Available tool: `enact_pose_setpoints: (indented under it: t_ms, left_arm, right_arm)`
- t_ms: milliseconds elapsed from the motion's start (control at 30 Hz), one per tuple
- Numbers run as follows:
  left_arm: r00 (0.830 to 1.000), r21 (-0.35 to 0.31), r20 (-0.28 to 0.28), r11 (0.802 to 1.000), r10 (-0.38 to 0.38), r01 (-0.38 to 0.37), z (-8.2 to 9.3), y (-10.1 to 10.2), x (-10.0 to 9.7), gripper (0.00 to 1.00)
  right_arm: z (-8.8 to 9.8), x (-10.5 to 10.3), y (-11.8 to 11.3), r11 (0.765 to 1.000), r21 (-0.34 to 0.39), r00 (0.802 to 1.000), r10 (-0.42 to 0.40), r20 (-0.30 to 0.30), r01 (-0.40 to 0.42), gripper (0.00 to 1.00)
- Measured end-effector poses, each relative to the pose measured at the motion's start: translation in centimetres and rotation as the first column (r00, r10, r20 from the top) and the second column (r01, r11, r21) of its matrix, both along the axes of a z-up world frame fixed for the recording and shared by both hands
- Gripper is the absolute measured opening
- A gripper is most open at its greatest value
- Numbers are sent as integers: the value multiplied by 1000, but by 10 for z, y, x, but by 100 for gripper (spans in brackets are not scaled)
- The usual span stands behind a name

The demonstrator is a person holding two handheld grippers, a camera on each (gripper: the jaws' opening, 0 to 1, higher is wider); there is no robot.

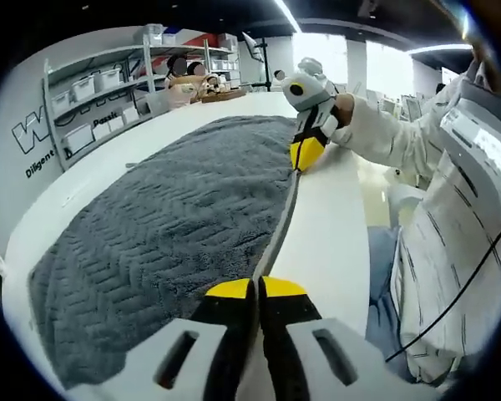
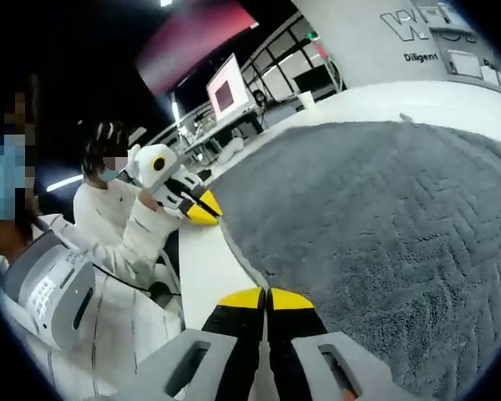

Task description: Open the folded towel by lifting each exposed corner and separating the folded layers until the towel lies flat within the target outline without major curled edges

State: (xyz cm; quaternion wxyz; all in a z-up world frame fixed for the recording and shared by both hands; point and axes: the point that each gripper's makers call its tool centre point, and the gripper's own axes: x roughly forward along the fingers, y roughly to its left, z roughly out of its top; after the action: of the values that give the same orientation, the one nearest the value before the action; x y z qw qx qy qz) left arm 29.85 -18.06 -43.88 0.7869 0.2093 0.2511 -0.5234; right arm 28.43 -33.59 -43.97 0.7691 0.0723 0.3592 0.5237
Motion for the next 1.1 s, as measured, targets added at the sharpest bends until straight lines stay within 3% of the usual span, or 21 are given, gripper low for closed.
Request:
enact_pose_setpoints:
  t_ms: [267,833,1100]
  left_arm:
    - [999,43,-10,998,-38,38,-1,0,-7,3]
    - [998,22,-39,998,-52,53,0,3,-19,3]
    - [997,29,-18,997,-72,72,0,3,-21,4]
  right_arm:
    - [0,-9,1,998,-37,999,49,11,-49,0]
    - [0,-21,1,990,-73,990,122,65,-117,0]
    - [0,-22,1,990,-77,988,127,82,-121,0]
